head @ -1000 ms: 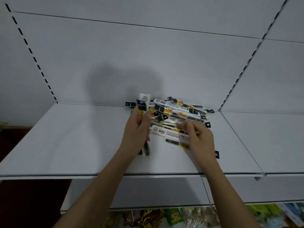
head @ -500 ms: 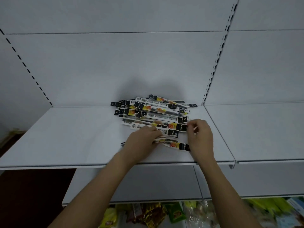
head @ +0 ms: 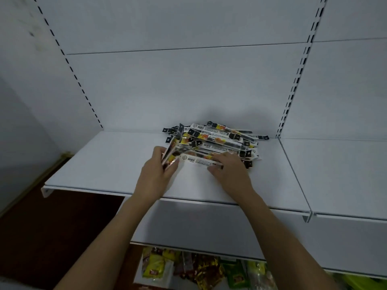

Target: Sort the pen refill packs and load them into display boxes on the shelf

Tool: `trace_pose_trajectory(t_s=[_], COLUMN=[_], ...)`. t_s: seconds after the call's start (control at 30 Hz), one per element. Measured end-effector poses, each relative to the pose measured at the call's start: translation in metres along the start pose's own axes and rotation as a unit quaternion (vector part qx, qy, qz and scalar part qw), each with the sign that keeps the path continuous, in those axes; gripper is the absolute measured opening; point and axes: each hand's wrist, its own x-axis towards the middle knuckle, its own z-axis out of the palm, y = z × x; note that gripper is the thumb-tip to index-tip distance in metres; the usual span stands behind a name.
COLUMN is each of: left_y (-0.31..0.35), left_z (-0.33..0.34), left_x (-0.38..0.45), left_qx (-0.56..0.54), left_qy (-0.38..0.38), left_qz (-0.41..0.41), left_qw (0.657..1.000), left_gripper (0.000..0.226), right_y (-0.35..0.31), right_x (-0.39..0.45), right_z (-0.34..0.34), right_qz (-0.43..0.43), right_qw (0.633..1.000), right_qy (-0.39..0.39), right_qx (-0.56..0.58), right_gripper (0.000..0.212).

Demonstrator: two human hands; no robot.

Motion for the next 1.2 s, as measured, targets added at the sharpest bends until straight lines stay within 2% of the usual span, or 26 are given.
trace_pose_trajectory(t_s=[0.1,0.17,0.23,0.3,0.43,0.5,0.6,0.7,0.77,0.87,0.97,1.07,1.2], left_y=[0.006,0.005,0.002,0.004,0.01,0.005,-0.003,-0.005,-0.007,0.0,0.02,0.047,0.085], left_z=[-0.004,-0.003,-0.002,0.003,0.008,0.011,0.016,0.015,0.014,0.02,0.03,0.041,0.066], left_x=[0.005,0.011,0.019,0.025,0.033,0.036,0.043,0.043,0.042,0.038,0.026,0.011,-0.016], left_qx=[-0.111,-0.215,-0.294,-0.323,-0.384,-0.38,-0.354,-0.381,-0.39,-0.4,-0.389,-0.356,-0.367], left_qy=[0.02,0.016,0.005,-0.015,-0.086,-0.096,-0.066,-0.071,-0.099,-0.168,-0.252,-0.323,-0.382], left_qz=[-0.073,-0.15,-0.204,-0.206,-0.15,-0.11,-0.104,-0.091,-0.059,-0.036,-0.002,0.067,0.104], left_qw=[0.991,0.965,0.934,0.924,0.907,0.913,0.927,0.917,0.913,0.9,0.886,0.874,0.841], left_gripper=[0.021,0.025,0.022,0.029,0.038,0.038,0.033,0.03,0.025,0.018,0.021,0.038,0.028], right_y=[-0.013,-0.021,-0.028,-0.04,-0.075,-0.086,-0.093,-0.091,-0.085,-0.074,-0.066,-0.061,-0.05], right_x=[0.002,0.003,0.001,0.0,-0.004,-0.005,-0.006,-0.014,-0.026,-0.053,-0.082,-0.113,-0.164], right_z=[0.008,0.01,0.012,0.013,0.022,0.027,0.026,0.017,0.01,-0.001,-0.018,-0.048,-0.094], right_qz=[0.012,-0.003,0.017,0.041,-0.019,-0.037,0.008,0.062,0.099,0.173,0.226,0.261,0.306], right_qw=[0.997,0.997,0.999,0.989,0.983,0.981,0.978,0.98,0.982,0.975,0.97,0.961,0.94], right_qy=[-0.036,-0.016,0.031,0.075,0.023,0.016,-0.049,-0.11,-0.084,0.009,0.05,0.089,0.148], right_qx=[-0.06,-0.07,0.007,0.118,0.182,0.191,0.202,0.152,0.14,0.136,0.076,0.013,-0.008], right_gripper=[0.023,0.02,0.019,0.014,0.013,0.013,0.014,0.018,0.019,0.015,0.015,0.016,0.018])
